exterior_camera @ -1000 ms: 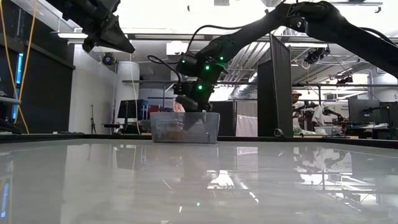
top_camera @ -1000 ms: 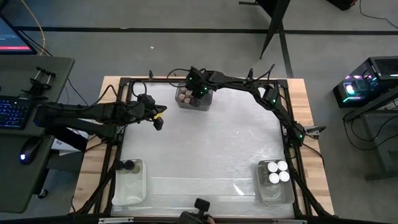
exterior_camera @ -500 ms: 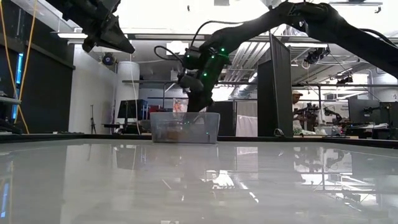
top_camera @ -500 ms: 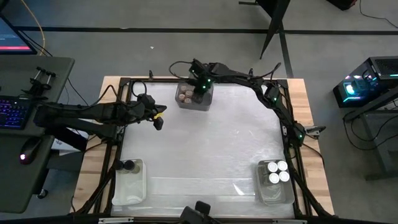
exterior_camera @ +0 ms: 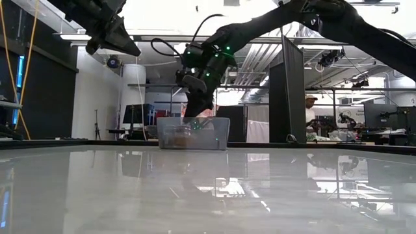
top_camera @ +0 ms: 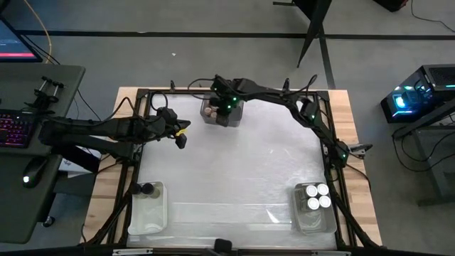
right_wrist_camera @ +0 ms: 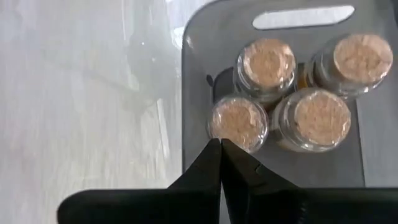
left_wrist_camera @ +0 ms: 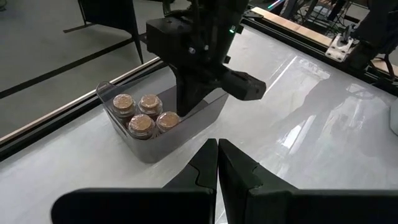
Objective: Sort spices by type
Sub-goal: Adjust the brown seasoning bottles in the black bin
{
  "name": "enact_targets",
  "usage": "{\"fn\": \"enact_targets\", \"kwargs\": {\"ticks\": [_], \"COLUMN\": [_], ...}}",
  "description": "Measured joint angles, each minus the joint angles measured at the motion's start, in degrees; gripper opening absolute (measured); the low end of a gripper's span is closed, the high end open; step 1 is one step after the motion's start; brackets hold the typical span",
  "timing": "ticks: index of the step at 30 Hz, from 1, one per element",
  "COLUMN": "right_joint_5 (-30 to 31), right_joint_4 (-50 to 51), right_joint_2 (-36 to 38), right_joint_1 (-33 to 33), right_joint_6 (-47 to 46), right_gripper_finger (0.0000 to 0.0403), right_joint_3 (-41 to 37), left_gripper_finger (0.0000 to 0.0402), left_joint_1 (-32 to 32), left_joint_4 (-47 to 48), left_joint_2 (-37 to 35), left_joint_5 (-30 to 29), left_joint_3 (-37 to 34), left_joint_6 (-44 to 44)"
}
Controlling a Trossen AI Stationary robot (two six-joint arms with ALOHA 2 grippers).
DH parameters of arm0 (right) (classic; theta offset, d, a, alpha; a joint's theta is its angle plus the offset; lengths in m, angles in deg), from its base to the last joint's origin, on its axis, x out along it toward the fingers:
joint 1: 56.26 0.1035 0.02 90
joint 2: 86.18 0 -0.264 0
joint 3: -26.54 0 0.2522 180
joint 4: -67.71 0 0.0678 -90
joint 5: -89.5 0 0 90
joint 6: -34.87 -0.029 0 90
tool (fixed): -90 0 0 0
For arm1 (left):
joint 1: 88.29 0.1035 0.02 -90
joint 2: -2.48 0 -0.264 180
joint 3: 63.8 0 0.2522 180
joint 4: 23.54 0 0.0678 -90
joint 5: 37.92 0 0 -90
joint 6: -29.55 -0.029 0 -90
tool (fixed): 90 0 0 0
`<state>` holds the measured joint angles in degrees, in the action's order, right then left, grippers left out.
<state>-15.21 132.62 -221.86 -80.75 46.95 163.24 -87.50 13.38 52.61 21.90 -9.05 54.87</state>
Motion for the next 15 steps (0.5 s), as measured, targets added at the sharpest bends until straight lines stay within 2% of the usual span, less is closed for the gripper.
{"fn": "enact_targets", "kwargs": {"ticks": [15], "right_joint_5": [0.59], "right_joint_4": [-6.44], "right_joint_2": [-1.27], "right_joint_1": [0.5], "right_joint_6": [-3.05], "right_gripper_finger": [0.0], "right_joint_3": [0.0], "left_gripper_finger": [0.0], "left_joint_1": [-0.02], "left_joint_4": [0.04], "left_joint_2": [0.02], "left_joint_5": [-0.02], "left_joint_3": [0.0], "left_joint_6": [0.02]}}
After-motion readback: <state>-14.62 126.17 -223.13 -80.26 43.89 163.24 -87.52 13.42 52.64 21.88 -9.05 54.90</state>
